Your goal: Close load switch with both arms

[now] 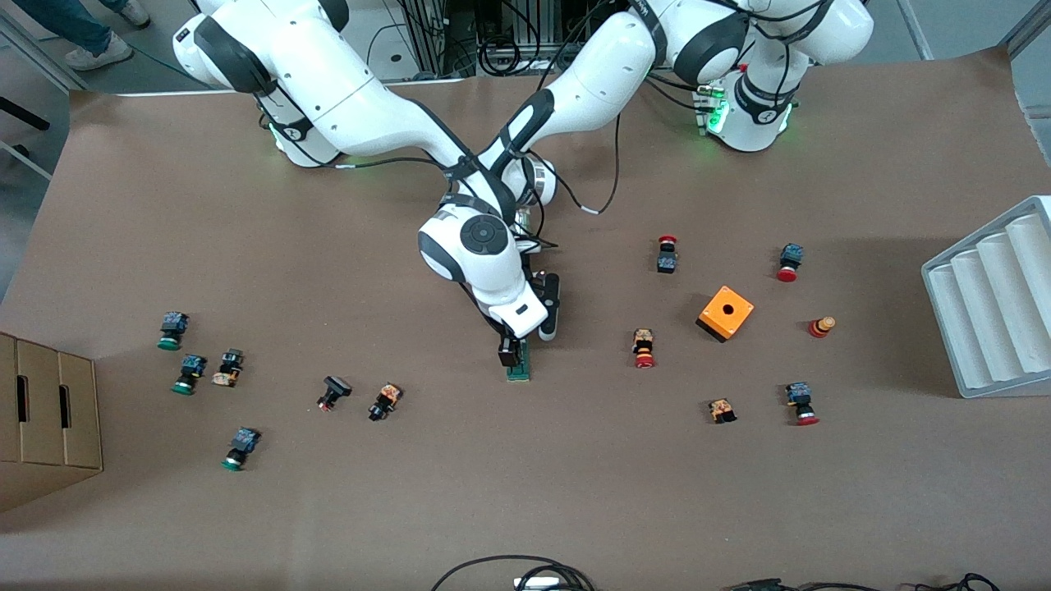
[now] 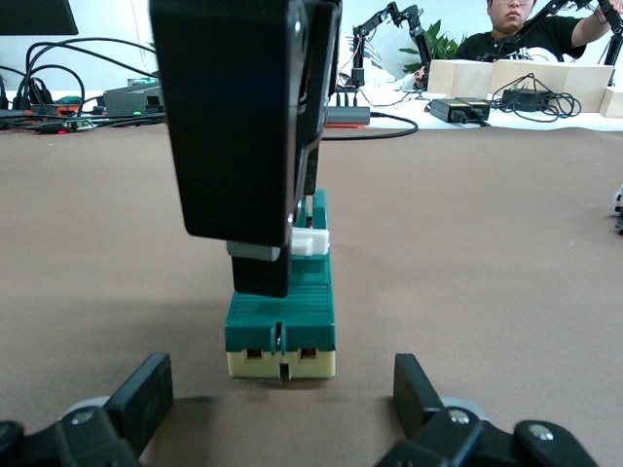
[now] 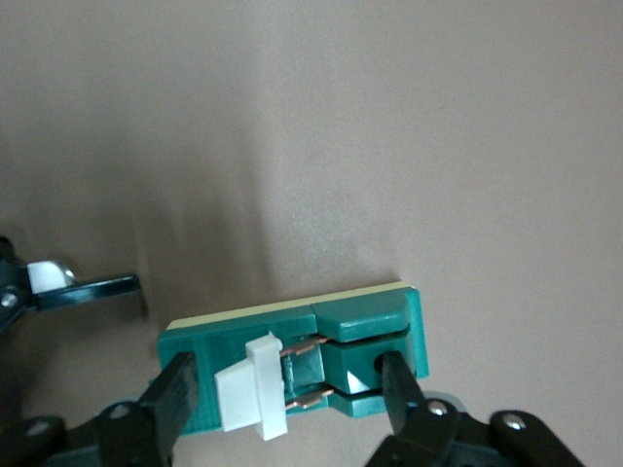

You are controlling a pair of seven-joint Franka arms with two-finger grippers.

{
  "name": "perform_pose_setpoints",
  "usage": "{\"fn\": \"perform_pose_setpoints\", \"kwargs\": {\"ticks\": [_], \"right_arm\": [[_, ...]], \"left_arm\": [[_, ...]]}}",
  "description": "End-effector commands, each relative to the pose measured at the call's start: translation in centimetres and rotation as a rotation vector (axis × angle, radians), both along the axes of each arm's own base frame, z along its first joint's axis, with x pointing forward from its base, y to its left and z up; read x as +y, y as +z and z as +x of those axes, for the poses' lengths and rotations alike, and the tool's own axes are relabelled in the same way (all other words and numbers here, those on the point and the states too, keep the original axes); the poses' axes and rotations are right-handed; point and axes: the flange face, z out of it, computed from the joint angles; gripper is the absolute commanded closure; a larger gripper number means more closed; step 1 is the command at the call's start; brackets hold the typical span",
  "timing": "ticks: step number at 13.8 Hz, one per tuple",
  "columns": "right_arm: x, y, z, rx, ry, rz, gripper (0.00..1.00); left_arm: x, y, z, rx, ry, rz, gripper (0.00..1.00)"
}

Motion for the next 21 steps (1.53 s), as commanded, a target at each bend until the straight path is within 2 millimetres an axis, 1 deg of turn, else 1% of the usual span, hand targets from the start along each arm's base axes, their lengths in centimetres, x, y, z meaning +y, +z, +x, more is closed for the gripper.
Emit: {"fn": "perform_pose_setpoints", "kwargs": {"ticks": [1,9,13,15,21], "right_arm": [[0.0,-0.1,0.3,-0.03,0.017,0.009,0.17],[-0.1,0.2,0.5,-0.053,0.043,-0.004,0.25],[-0.1,0.6,0.7,-0.06,0.047,0.0,0.26],[-0.8,0.5,1.3,-0.062,0.048,-0.004,0.26],[-1.3,0.7,1.8,-0.066,0.051,-0.004,0.27]], "left_arm": [[0.2,-1.5,-0.3,0.004,-0.008,-0.001,0.0],[0.2,-1.4,-0.3,0.004,-0.008,0.0,0.01],[0.2,-1.4,-0.3,0.004,-0.008,0.0,0.0],[0.2,-1.4,-0.3,0.003,-0.01,0.0,0.0],[0.2,-1.4,-0.3,0.003,-0.01,0.001,0.0]]}}
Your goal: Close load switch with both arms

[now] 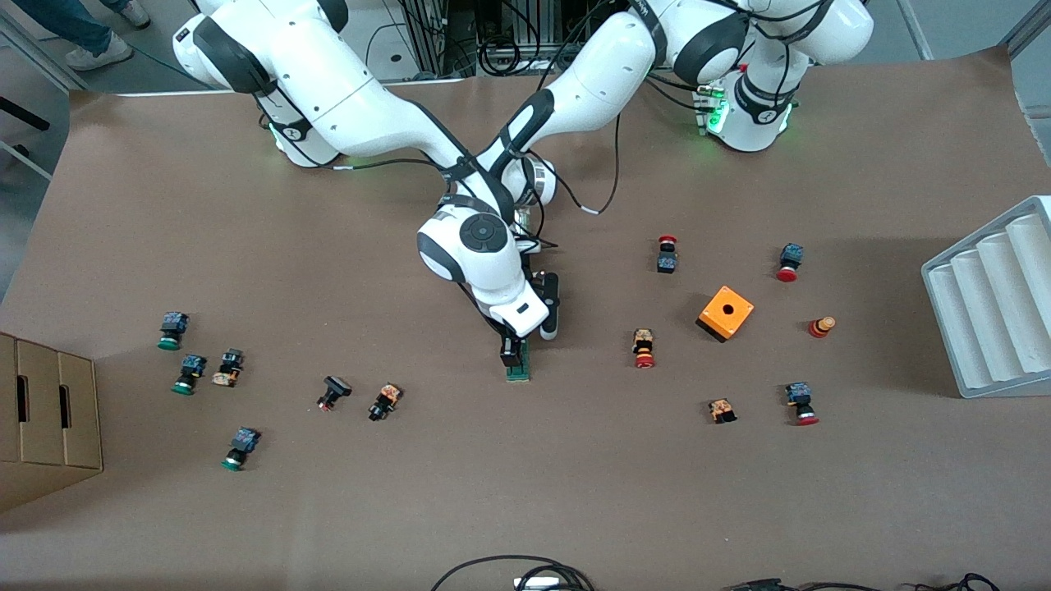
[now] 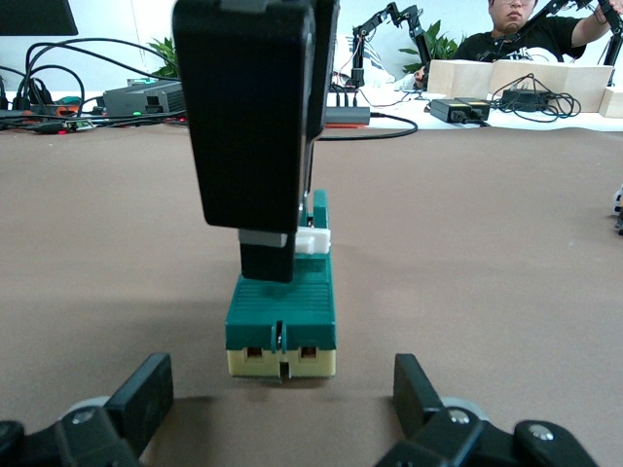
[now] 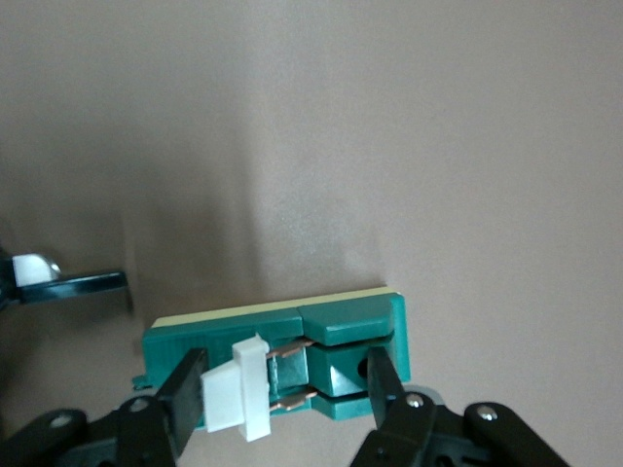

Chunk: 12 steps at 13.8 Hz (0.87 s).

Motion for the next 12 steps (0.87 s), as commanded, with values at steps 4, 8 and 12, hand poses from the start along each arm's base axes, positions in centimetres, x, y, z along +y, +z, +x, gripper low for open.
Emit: {"fn": "perform_pose_setpoints", "kwargs": {"ticks": [4,8,12], "right_arm": [[-1.26,0.63,1.74,-0.04,0.01,0.006,0.28],[-1.33,0.74,1.83,-0.042,0.016,0.005,0.29],[-1.97,1.18,2.45,-0.046,0.016,0.007,0.29]], "left_arm": [[0.13,-1.32,-0.25,0.004,-0.01,0.005,0.0],[-0.16,-0.95,-0.26,0.005,-0.011,-0.009,0.0],[-0.16,-0.86,-0.16,0.005,-0.01,-0.01,0.0]]}}
